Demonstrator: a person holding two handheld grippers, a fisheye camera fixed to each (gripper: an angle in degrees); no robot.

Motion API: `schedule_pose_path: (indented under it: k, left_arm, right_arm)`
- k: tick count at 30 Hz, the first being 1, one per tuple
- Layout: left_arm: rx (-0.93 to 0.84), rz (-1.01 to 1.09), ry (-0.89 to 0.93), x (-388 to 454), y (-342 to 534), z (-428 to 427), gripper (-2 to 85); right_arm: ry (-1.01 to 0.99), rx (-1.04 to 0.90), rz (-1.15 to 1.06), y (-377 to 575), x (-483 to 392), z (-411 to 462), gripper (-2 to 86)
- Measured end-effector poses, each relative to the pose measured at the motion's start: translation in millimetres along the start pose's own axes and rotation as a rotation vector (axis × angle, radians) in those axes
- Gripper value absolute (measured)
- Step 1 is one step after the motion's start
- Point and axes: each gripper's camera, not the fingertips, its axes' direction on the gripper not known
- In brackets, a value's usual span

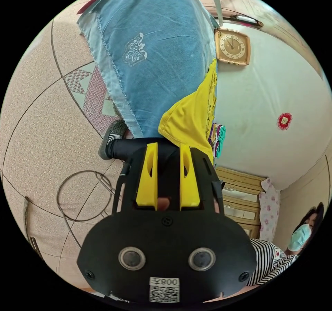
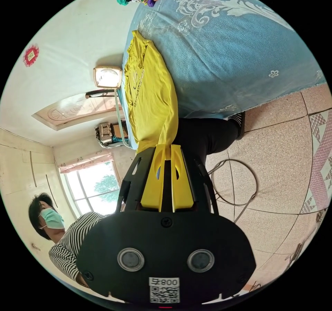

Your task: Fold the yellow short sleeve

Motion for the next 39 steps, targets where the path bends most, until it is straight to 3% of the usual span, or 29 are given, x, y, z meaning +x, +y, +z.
schedule_pose_path:
  k: [8,20,29,39]
  left_arm:
    - [-0.135,0.207,-0.106,20,-20,11,11.4]
    - [-0.230,0.326,-0.076,40,-19,30,12.0]
    - [-0.173,0.293,-0.016,47,3,20,3.5]
    - [-0.104,0.306,0.061,64,46,-22,1.3]
  right_arm:
    - [0.063,-0.027,0.018,2,-10,12,2.6]
    - [0.138,-0.049,0.035,8,-20,33,2.6]
    - [0.152,-0.066,0.040,16,-18,50,2.5]
    - [0.109,-0.056,0.030,37,-9,62,2.4]
